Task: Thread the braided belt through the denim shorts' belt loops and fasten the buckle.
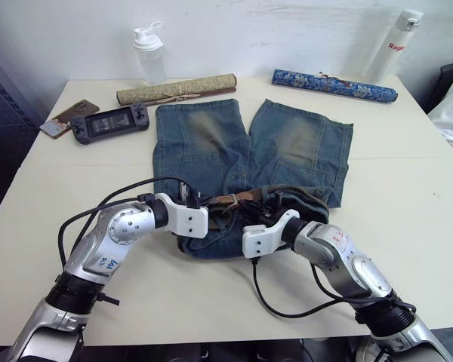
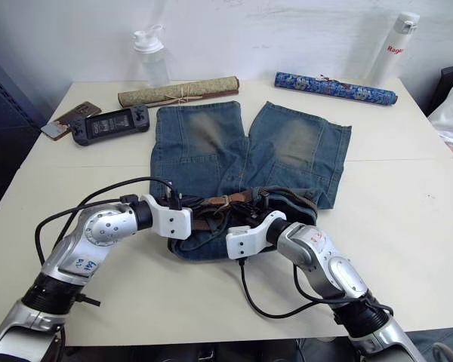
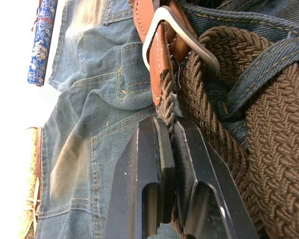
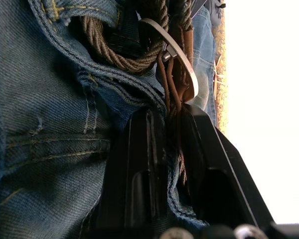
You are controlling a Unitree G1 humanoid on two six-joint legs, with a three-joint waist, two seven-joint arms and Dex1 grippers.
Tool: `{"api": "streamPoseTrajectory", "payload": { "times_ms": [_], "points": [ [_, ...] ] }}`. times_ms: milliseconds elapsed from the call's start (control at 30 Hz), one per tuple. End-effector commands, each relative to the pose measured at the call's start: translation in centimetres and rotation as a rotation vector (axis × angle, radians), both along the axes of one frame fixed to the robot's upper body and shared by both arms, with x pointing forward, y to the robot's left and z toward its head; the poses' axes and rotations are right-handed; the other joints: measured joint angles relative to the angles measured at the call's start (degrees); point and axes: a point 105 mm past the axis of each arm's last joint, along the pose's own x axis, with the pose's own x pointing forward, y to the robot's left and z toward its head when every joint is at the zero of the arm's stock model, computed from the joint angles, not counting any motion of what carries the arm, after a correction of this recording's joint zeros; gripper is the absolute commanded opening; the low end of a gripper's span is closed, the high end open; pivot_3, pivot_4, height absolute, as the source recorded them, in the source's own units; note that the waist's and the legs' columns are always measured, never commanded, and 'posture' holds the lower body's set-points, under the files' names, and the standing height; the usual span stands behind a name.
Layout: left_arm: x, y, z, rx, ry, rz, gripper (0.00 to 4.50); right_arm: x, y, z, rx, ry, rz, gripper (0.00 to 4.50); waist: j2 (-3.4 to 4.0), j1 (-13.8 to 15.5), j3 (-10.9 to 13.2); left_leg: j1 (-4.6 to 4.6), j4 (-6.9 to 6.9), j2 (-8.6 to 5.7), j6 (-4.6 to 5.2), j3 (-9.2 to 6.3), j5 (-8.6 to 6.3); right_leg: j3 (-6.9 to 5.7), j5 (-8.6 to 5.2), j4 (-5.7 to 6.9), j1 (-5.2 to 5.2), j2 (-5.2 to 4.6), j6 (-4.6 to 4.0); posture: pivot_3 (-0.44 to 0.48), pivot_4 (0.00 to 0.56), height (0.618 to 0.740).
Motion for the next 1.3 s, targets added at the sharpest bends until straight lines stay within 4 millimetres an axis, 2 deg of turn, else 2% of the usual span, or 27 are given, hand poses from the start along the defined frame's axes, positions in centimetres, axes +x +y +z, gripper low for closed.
{"api": "streamPoseTrajectory", "payload": {
  "times_ms": [33,333,600,767,933,1067,1167,1300],
  "points": [
    [-0.2,-1.6,0.2,0.005,-0.028,-0.064,0.0,-1.0,1.5,1.3,0.037,-0.038,0.076,0.22,0.0,0.05,0.0,0.0,0.0,0.0,0.0,0.03,0.0,0.04,0.0,0.02,-0.02,0.0,0.0,0.0,0.15,0.717],
    [0.3,-4.2,0.8,-0.071,-0.028,-0.097,0.0,-1.1,1.8,1.2,0.04,-0.034,0.085,0.22,-0.02,0.18,0.0,-0.01,0.03,-0.01,0.03,0.16,0.01,0.19,0.0,0.13,-0.13,0.0,0.01,0.0,0.15,0.717],
    [0.0,-5.9,1.2,-0.062,-0.036,-0.176,0.0,-1.2,2.0,1.2,0.041,-0.035,0.093,0.22,-0.04,0.2,0.0,-0.01,0.06,-0.02,0.05,0.17,0.01,0.22,0.0,0.14,-0.13,-0.01,0.01,0.0,0.15,0.717],
    [0.5,-4.9,1.2,-0.032,-0.041,-0.164,0.0,-0.9,2.1,1.6,0.018,-0.073,0.104,0.22,-0.04,0.12,0.0,-0.01,0.07,-0.02,0.05,0.2,0.02,0.23,0.0,0.16,-0.14,-0.01,0.01,0.0,0.15,0.717],
    [1.1,-1.7,0.7,-0.047,-0.041,-0.034,0.0,-0.3,1.7,2.2,0.002,-0.102,0.084,0.22,-0.04,-0.31,0.0,0.0,-0.02,0.03,0.04,0.28,0.02,0.29,0.0,0.17,-0.24,0.02,0.01,0.0,0.15,0.717],
    [0.7,0.1,0.4,-0.03,-0.027,0.017,0.0,-0.2,1.4,2.4,-0.01,-0.115,0.086,0.22,-0.04,-0.45,0.0,0.0,-0.04,0.07,0.04,0.31,0.02,0.3,-0.01,0.16,-0.27,0.05,0.01,0.0,0.15,0.717],
    [0.6,-0.1,0.4,-0.048,-0.024,0.021,0.0,-0.3,1.8,2.5,0.006,-0.111,0.107,0.22,-0.05,-0.39,0.01,0.0,-0.02,0.06,0.04,0.32,0.02,0.32,-0.01,0.16,-0.26,0.03,0.01,0.0,0.15,0.717],
    [0.7,-1.7,0.5,-0.081,-0.023,-0.002,0.0,-0.6,2.4,2.4,-0.004,-0.11,0.134,0.22,-0.05,-0.16,0.01,0.0,0.01,0.05,0.05,0.35,0.01,0.34,-0.01,0.17,-0.26,0.02,0.01,0.0,0.15,0.717]
  ]
}}
